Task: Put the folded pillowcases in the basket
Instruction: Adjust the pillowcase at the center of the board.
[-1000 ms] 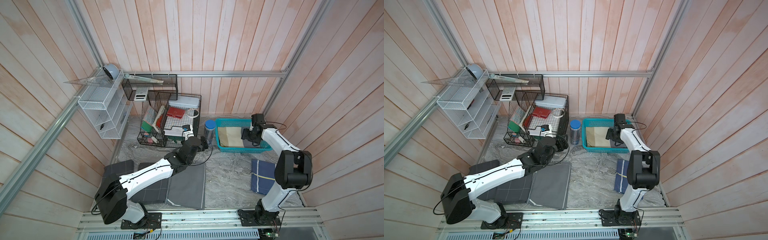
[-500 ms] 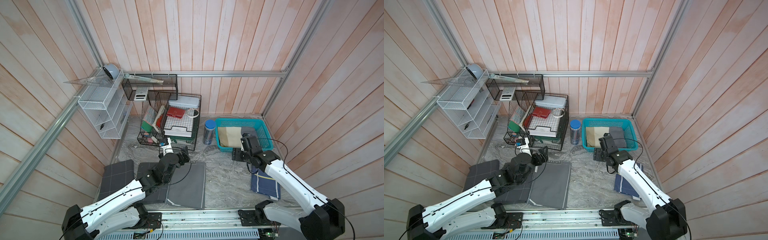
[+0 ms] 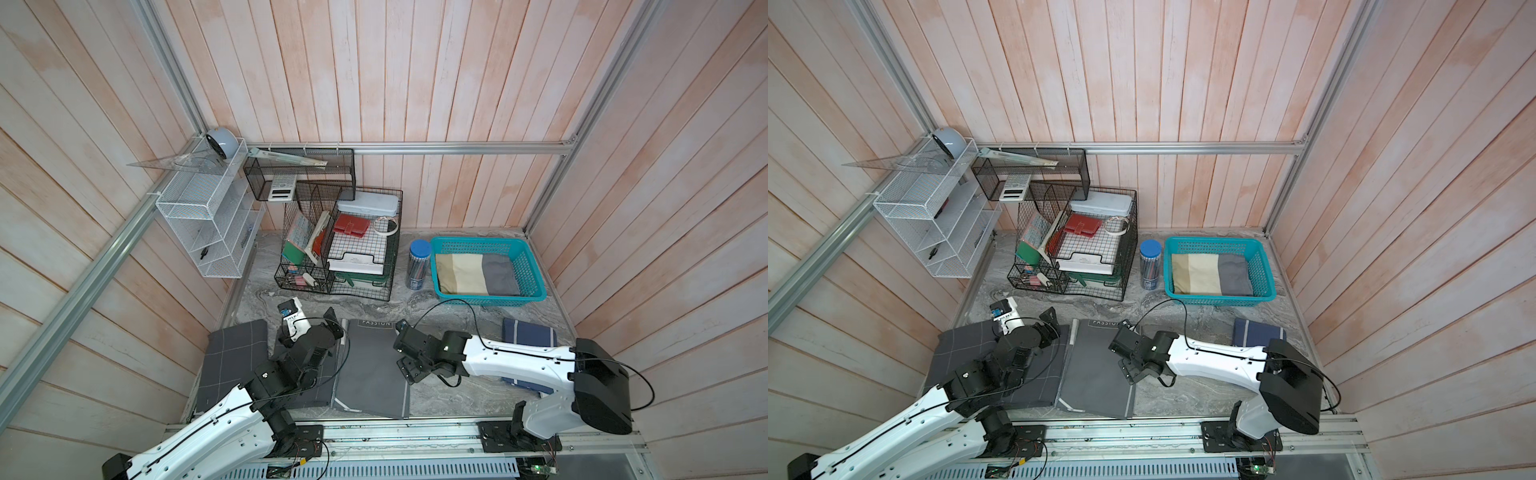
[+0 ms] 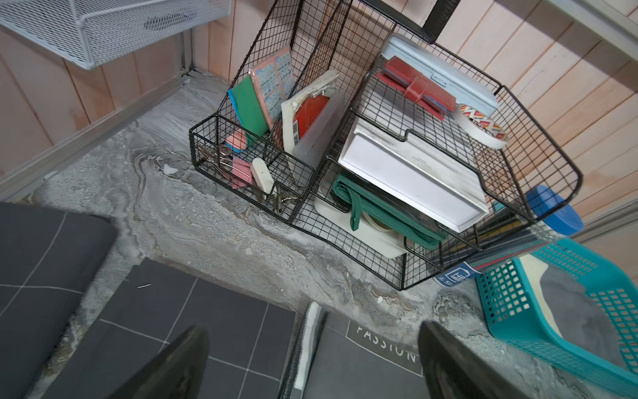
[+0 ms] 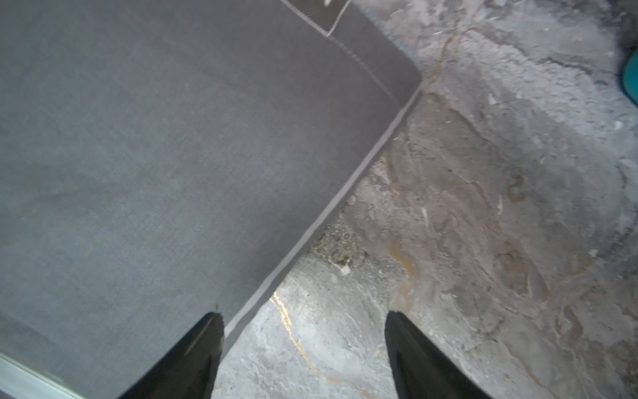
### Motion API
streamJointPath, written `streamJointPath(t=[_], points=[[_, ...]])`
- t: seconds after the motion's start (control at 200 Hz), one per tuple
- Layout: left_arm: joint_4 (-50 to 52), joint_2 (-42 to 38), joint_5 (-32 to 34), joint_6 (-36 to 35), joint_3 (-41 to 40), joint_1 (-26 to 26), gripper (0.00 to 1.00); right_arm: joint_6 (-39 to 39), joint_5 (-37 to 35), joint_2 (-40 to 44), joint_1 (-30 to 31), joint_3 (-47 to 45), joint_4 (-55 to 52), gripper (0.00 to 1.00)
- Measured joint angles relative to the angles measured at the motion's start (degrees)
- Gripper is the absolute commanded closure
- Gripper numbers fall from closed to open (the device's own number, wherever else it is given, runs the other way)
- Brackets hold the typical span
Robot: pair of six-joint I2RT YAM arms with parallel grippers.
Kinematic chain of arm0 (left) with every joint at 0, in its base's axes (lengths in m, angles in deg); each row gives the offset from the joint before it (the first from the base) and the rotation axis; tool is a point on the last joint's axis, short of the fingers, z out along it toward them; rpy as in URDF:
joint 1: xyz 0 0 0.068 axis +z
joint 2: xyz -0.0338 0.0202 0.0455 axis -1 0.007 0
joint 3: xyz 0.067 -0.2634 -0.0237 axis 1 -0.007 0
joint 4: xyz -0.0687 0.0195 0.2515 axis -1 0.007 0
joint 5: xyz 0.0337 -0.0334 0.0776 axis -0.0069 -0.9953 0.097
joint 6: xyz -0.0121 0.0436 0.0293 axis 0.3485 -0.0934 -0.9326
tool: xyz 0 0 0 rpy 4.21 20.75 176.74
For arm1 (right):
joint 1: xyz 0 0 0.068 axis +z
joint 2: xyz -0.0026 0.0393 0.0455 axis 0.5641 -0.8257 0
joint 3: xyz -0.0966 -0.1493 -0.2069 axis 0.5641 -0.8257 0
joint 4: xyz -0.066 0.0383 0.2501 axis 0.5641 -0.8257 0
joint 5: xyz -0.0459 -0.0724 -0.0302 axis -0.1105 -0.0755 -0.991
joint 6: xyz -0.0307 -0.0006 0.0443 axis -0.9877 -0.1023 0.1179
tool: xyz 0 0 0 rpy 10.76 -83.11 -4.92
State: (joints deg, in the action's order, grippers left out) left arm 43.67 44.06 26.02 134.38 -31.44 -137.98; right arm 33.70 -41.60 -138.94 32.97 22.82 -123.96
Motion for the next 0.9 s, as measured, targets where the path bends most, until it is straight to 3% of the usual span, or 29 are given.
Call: streamJointPath(t=[0.2,0.325,0.62,0.785,0.895], points=[[1.7,0.4,0.3,1.3,-0.7,0.0,0.00,0.2,-0.2,-9.9,1.6,4.9,-1.8,0.20],[2.1,1.2,-0.1,1.8,-0.9,0.0,0.00,1.4,-2.4,-11.6,0.9,4.8,-3.7,0.21],[-0.7,11.1,-6.3,0.3,-0.9,0.0,0.00,1.7,-8.8,-3.1,-11.3,0.2,-8.9,0.21],[-3.4,20.2,-12.7,-3.0,1.8,0.0,0.00,0.7,-9.0,5.1,-9.3,0.1,-8.7,0.22],[-7.3,24.3,-17.1,-5.0,3.3,0.0,0.00,1.3,-8.1,6.3,-4.5,-0.5,-6.3,0.22]])
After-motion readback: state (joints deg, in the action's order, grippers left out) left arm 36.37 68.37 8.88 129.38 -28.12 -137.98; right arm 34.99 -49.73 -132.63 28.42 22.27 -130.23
